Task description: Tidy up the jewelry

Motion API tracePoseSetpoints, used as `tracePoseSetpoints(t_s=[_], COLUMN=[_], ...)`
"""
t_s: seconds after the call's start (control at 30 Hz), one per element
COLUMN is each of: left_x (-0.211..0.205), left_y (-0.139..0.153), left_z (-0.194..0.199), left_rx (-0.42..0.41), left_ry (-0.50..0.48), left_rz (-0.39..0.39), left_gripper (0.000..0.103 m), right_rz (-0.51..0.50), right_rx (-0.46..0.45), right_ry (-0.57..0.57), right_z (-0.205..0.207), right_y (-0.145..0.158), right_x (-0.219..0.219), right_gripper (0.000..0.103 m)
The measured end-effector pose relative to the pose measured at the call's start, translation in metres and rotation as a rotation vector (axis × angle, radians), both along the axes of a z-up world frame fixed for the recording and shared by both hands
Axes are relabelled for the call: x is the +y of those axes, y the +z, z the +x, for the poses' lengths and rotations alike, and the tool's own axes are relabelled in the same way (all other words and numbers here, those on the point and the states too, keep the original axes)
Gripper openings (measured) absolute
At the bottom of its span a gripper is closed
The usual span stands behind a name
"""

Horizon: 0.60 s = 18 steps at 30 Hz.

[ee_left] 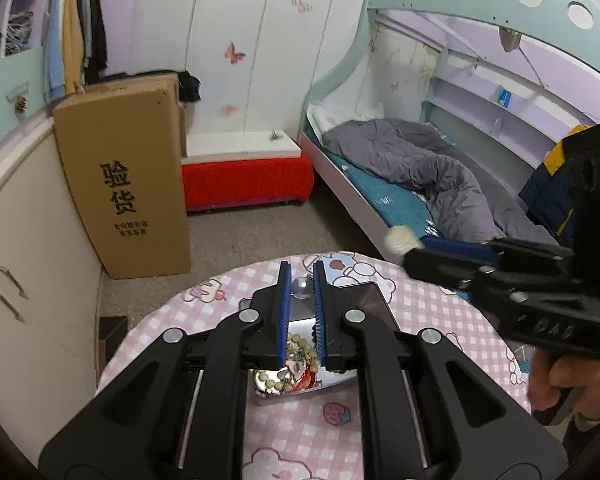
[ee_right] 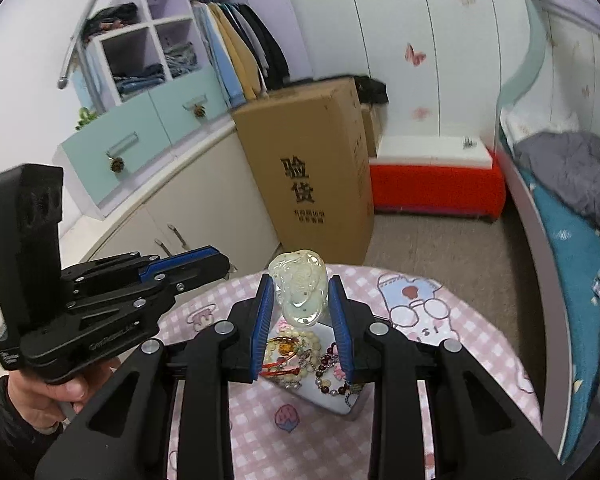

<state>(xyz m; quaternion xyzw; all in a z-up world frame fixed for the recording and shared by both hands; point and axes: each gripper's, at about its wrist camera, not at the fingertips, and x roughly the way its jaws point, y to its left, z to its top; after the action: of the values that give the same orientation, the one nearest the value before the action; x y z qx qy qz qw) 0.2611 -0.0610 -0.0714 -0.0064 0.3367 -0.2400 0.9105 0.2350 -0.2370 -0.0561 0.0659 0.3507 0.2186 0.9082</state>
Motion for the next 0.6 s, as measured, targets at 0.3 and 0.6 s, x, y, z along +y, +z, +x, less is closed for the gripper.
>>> tracePoseSetpoints(t_s=[0.3,0.6], left_x=[0.011,0.033], left_y=[-0.006,0.027], left_z=[0.012,-0.035], left_rx=[-0.042,-0.158], left_ry=[0.142,0.269], left_rz=[0.064,0.11], left_gripper=[0.093,0.096], right_rz=[0.079,0.059], right_rx=[0.076,-0.012], right_ry=[-0.16,-0.264], right_z=[0.009,-0.023], right_y=[-0.023,0.016], right_x=[-0.037,-0.046], right_gripper=[0.096,0.096])
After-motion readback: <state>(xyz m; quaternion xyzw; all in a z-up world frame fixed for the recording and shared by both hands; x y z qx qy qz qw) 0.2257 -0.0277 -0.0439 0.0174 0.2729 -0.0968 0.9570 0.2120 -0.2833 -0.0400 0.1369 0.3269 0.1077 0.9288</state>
